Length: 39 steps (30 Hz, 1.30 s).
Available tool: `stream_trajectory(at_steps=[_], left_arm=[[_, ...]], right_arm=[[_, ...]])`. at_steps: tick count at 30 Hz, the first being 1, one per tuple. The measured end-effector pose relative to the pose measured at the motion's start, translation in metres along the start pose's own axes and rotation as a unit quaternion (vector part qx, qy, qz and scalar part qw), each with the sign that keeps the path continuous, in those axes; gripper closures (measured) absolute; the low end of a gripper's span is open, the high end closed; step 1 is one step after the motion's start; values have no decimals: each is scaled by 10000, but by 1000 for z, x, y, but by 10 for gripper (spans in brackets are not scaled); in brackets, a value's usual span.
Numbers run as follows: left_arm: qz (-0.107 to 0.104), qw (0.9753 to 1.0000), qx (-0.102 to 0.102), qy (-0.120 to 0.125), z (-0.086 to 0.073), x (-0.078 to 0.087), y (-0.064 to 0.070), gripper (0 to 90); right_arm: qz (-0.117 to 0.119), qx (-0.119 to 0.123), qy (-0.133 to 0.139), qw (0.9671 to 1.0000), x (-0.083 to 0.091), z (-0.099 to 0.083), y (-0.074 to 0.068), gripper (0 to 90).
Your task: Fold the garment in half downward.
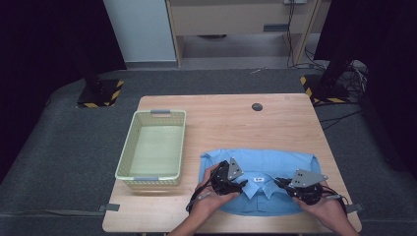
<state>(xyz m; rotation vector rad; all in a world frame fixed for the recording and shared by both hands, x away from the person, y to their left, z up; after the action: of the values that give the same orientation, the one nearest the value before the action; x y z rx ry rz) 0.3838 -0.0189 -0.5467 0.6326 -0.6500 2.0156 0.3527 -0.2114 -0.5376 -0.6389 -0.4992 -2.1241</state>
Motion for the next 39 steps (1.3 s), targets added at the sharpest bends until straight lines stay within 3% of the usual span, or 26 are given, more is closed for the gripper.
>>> stream_trajectory(at_steps=[3, 6, 15, 21, 25, 32, 39], left_arm=[[-133, 9999, 22, -71, -3, -4, 1, 301], [-457, 9986, 134, -222, -11, -11, 4, 293], [-884, 9948, 162, -476, -20, -21, 16, 318], [-981, 9939, 341, -360, -20, -21, 15, 415], [-996, 9940, 317, -334, -19, -20, 18, 493], [-1065, 9939, 139, -258, -17, -19, 28, 715], [-972, 9949, 80, -264, -16, -18, 30, 778]], right_arm=[[-9, 46, -2, 10000, 0, 0, -1, 867], [-4, 59, -19, 10000, 0, -1, -2, 867], [43, 57, -85, 9999, -2, -5, -3, 862], [81, 8, -71, 9999, -2, -5, -4, 857], [109, -23, -85, 9999, -3, -6, -3, 850], [195, -115, -160, 9996, -5, -11, -4, 822], [299, -242, -244, 9990, -7, -16, -5, 707]])
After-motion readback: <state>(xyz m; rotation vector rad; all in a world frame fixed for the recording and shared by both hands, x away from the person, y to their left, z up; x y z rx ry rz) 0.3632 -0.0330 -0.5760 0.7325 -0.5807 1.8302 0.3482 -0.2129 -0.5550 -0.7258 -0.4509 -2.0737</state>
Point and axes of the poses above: each handheld gripper's, and its own axes: x roughly backward along the jaws, z roughly out of its top, y roughly to its right, the point moved 7 cm from there along -x, roughly forward along the jaws, and after that the axes turned 5 degrees about -x, right-handed, at the moved point
